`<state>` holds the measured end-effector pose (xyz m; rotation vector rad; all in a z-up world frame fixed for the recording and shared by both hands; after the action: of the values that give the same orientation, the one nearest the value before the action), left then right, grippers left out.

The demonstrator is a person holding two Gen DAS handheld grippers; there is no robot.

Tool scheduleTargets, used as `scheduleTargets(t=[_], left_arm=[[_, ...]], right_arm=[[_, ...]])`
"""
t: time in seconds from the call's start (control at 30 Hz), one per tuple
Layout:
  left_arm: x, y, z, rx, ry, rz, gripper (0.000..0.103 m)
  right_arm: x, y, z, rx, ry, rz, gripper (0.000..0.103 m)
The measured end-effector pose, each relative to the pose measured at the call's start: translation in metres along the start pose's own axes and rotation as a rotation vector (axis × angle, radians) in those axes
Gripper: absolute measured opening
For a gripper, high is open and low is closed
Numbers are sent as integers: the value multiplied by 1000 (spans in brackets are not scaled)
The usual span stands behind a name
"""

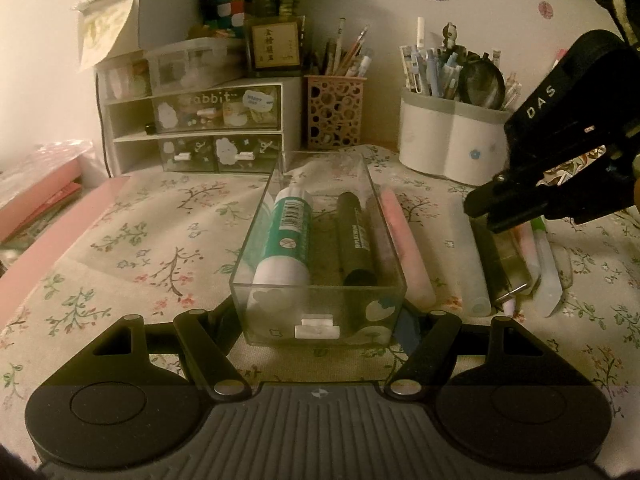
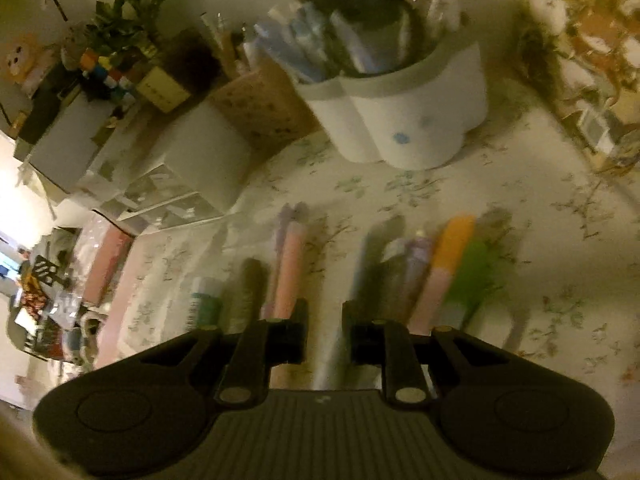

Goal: Organize stationery
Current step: 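Grasp the pink highlighter with the right tool and lift it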

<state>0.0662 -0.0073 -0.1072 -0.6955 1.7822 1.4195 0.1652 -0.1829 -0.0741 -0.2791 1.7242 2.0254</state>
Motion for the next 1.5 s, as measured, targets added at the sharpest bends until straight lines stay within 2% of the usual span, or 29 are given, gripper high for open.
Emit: scheduleTargets(t=[0.27, 0.5, 0.9, 1.03, 1.17, 1.5], left_arm=[[0, 0, 1, 1, 1, 0, 72], [0, 0, 1, 1, 1, 0, 73], [0, 0, 1, 0, 1, 0, 73], [0, 0, 1, 0, 1, 0, 73], [0, 0, 1, 0, 0, 0, 73], [0, 0, 1, 0, 1, 0, 73]], right_arm=[[-1, 0, 5, -8, 21, 1, 17], [13, -25, 35, -13, 160, 67, 18], [5, -41, 48, 29, 241, 61, 19], [5, -41, 48, 37, 257, 49, 16], [7, -39, 46, 27, 232, 37, 14], [2, -25, 31, -80, 54, 43, 14]])
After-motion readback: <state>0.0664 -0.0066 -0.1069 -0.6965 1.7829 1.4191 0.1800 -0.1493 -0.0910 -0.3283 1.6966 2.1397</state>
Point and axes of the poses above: each gripper's, at about its wrist camera, not at the fingertips, and y roughly against the way its jaws point, z to its left, x to its underside, the point moved 8 cm from there along -y, roughly the way its jaws point, and after that the axes turned 11 degrees about x, right-handed, at the moved point
